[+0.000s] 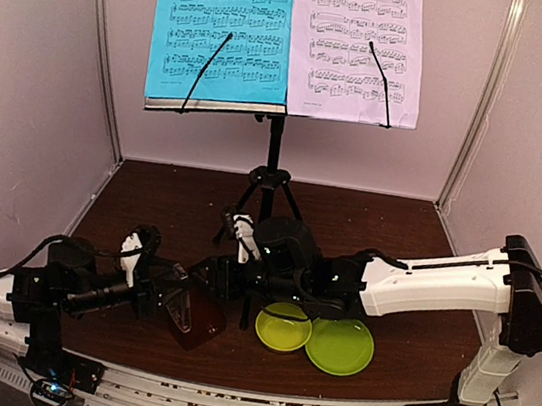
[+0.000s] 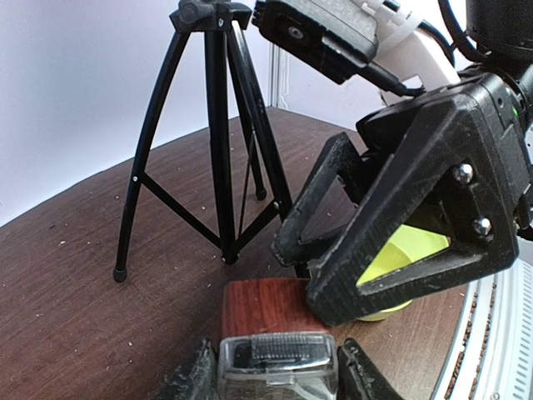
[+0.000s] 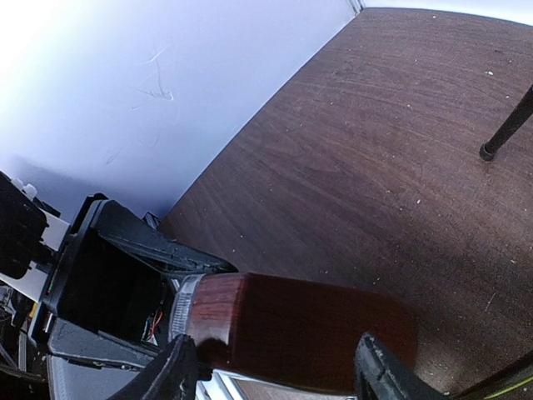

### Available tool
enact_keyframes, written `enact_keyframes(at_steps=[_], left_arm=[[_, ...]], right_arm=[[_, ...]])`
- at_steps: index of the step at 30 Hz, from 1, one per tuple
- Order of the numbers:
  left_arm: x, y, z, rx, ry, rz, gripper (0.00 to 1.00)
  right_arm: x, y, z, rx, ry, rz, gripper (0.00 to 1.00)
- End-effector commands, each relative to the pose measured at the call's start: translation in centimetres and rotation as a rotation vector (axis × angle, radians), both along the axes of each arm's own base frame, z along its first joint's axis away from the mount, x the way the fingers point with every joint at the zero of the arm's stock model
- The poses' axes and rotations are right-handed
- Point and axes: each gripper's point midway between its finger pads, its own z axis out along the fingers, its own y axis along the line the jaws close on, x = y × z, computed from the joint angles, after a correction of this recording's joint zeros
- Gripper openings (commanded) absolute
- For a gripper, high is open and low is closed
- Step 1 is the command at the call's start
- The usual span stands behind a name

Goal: Set up the instrument practice props

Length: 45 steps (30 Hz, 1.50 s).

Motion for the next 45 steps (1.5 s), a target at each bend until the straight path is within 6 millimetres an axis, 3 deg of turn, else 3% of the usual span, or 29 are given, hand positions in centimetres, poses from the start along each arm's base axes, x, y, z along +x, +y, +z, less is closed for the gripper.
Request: enact_keyframes(at_steps=[1, 10, 16, 21, 28, 32, 39, 45], left_arm=[[-0.9, -0.5, 1.2, -0.073, -0.042, -0.06, 0.22], [-1.3, -0.2, 1.6, -0.121, -0.073, -0.078, 0.04], [-1.0, 0.2, 0.7, -0.05, -0.093, -0.057, 0.04], [-0.7, 0.2, -0.2, 0.007, -0.095, -0.046, 0.1], [-0.4, -0.1, -0.1, 0.052, -0.103, -0.043, 0.07], [-0.8, -0.7, 0.3, 0.011, -0.09, -0.079, 0.08], [-0.7, -1.3, -0.1, -0.057, -0.071, -0.077, 0.06], [-0.4, -2.2, 0.6, -0.093, -0.09, -0.084, 0.03]], right_arm=[[0.9, -1.5, -4.6, -0.135, 0.019, -0.057, 0.64], [1.2, -2.5, -6.9, -0.175, 0.035, -0.078, 0.62], [1.2, -2.7, -7.8, -0.197, 0.043, -0.079, 0.61], [1.3, -2.8, -8.2, -0.208, 0.045, -0.082, 0.61], [1.2, -2.9, -8.6, -0.22, 0.048, -0.078, 0.61], [1.1, -2.4, -7.3, -0.181, 0.042, -0.06, 0.63], [0.6, -0.5, -1.7, -0.06, -0.001, -0.005, 0.68], [0.7, 0.2, 1.5, 0.0, -0.022, -0.001, 0.68]])
